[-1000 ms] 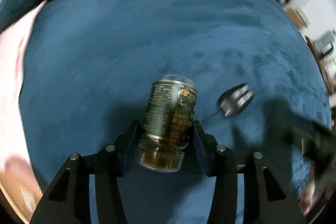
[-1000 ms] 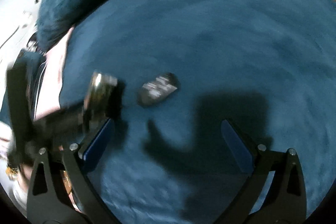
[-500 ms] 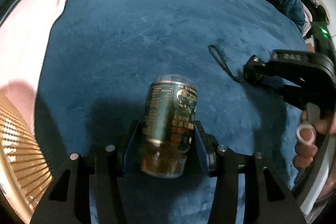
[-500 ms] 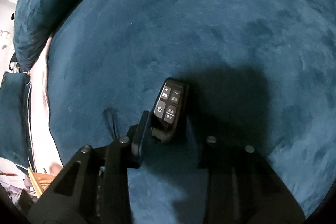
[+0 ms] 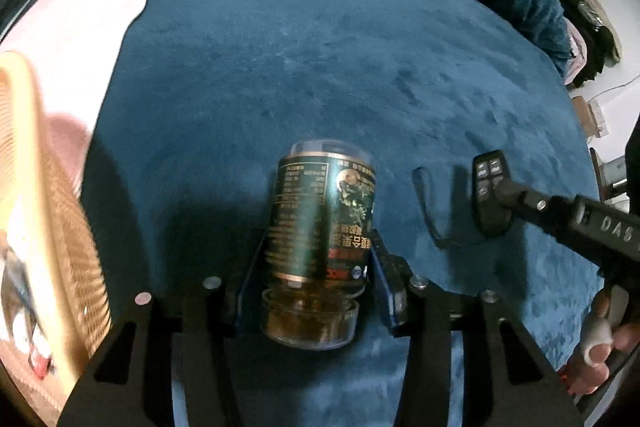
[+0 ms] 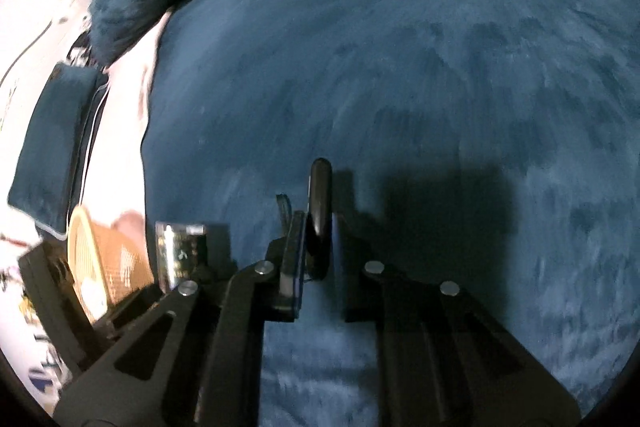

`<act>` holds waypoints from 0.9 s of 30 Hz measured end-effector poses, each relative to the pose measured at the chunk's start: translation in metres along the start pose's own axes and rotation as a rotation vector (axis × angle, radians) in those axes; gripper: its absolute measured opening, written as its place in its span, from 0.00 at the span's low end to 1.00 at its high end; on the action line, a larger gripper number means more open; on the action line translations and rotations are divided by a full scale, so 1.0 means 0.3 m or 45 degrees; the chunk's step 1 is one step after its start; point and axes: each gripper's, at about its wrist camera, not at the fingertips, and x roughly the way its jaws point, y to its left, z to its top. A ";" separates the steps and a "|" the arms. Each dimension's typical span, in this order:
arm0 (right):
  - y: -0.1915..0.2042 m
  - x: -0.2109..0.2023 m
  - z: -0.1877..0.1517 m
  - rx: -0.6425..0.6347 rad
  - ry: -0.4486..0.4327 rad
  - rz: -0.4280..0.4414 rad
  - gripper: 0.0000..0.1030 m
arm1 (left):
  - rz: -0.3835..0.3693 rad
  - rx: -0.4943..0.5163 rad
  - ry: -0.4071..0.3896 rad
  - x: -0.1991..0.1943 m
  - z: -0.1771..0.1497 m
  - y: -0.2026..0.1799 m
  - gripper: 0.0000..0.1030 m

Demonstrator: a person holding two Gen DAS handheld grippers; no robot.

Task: Organize rigid objects
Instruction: 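Carry the glass jar and black remote over the orange basket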

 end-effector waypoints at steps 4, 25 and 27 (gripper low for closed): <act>0.044 -0.008 -0.055 -0.058 0.035 0.005 0.12 | 0.014 -0.013 -0.032 -0.079 -0.058 -0.004 0.48; 0.364 -0.150 -0.189 -0.377 -0.023 0.118 0.12 | 0.141 -0.245 -0.330 -0.513 -0.249 0.203 0.48; 0.418 -0.151 -0.198 -0.417 -0.022 0.141 0.12 | 0.156 -0.285 -0.346 -0.535 -0.264 0.246 0.48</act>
